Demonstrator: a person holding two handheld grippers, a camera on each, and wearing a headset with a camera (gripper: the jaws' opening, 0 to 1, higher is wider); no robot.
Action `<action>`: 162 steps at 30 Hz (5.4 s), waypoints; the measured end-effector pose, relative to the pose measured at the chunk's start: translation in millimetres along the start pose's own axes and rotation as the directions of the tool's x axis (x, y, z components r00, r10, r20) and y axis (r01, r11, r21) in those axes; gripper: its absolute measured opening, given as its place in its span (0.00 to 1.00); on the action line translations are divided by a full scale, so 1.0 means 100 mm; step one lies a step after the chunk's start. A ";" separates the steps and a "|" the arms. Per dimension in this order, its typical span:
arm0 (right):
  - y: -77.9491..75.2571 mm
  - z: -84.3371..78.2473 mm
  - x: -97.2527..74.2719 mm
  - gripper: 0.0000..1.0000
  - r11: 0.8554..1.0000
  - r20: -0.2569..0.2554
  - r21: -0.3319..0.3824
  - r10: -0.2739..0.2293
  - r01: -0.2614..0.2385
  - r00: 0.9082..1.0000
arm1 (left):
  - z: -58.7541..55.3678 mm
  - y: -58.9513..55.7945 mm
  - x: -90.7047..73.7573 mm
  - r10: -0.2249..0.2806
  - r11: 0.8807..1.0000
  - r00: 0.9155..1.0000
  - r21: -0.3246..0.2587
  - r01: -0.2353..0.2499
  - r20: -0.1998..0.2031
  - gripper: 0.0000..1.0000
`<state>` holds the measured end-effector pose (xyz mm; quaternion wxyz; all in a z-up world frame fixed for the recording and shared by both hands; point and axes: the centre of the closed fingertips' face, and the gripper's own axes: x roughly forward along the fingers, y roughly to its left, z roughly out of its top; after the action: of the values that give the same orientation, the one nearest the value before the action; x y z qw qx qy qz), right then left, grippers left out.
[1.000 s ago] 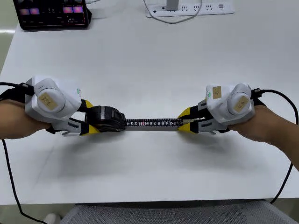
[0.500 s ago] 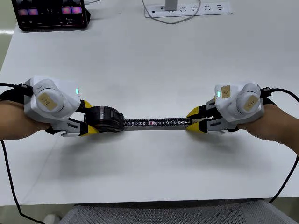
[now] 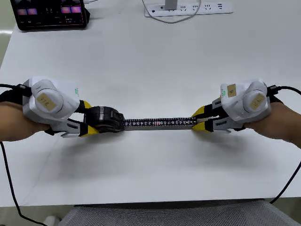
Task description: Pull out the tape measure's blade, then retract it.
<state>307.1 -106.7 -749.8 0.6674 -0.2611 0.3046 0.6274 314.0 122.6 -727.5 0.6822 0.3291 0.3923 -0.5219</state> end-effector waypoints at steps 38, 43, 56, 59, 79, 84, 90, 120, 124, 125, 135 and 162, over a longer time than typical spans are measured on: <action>-0.05 -0.27 -0.26 0.09 1.000 -0.066 0.009 0.014 -0.013 0.998 | 0.01 0.00 0.00 0.009 1.000 1.000 -0.009 -0.009 0.004 0.25; -0.05 -0.31 -0.31 0.09 1.000 -0.070 0.015 0.012 -0.011 0.997 | 0.00 0.00 0.00 0.009 1.000 1.000 -0.009 -0.009 0.003 0.25; -0.06 -0.39 -0.35 0.09 1.000 -0.091 0.024 0.007 -0.005 0.996 | 0.00 0.00 0.00 0.010 1.000 1.000 -0.008 -0.010 0.005 0.25; -0.06 -0.38 -0.35 0.09 1.000 -0.090 0.027 0.006 -0.004 0.996 | 0.00 0.00 0.00 0.011 1.000 1.000 -0.006 -0.011 0.003 0.26; -0.07 -0.38 -0.34 0.11 0.999 -0.128 0.042 0.001 0.005 0.992 | 0.03 -0.02 -0.01 0.030 0.999 0.999 -0.044 -0.029 0.014 0.27; -0.07 -0.38 -0.34 0.11 0.999 -0.135 0.051 0.003 0.004 0.991 | 0.03 -0.02 -0.01 0.028 0.999 1.000 -0.041 -0.027 0.013 0.27; -0.07 -0.38 -0.35 0.12 0.998 -0.134 0.058 0.001 0.007 0.991 | 0.03 -0.01 -0.01 0.041 0.998 0.999 -0.053 -0.041 0.012 0.28; -0.08 -0.25 -0.44 0.23 0.990 -0.077 0.133 -0.032 0.042 0.996 | 0.15 0.01 -0.12 0.064 0.991 0.995 -0.126 -0.054 0.075 0.40; -0.08 -0.26 -0.47 0.30 0.985 -0.075 0.155 -0.060 0.071 0.995 | 0.12 -0.01 -0.13 0.077 0.987 0.994 -0.148 -0.065 0.079 0.43; -0.07 -0.27 -0.47 0.31 0.984 -0.075 0.160 -0.063 0.075 0.995 | 0.11 -0.02 -0.14 0.082 0.985 0.993 -0.156 -0.068 0.082 0.44; -0.02 -0.21 -0.51 0.40 0.974 -0.058 0.197 -0.103 0.113 0.993 | 0.15 -0.04 -0.23 0.129 0.972 0.985 -0.213 -0.102 0.117 0.50; 0.06 -0.05 -0.63 0.70 0.929 0.030 0.297 -0.241 0.221 0.970 | 0.23 0.01 -0.52 0.332 0.896 0.914 -0.379 -0.230 0.232 0.68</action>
<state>298.9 -152.9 -707.1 0.7774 -0.1731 0.3384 0.5012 311.7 126.5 -671.1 0.8480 0.1783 0.3205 -0.3827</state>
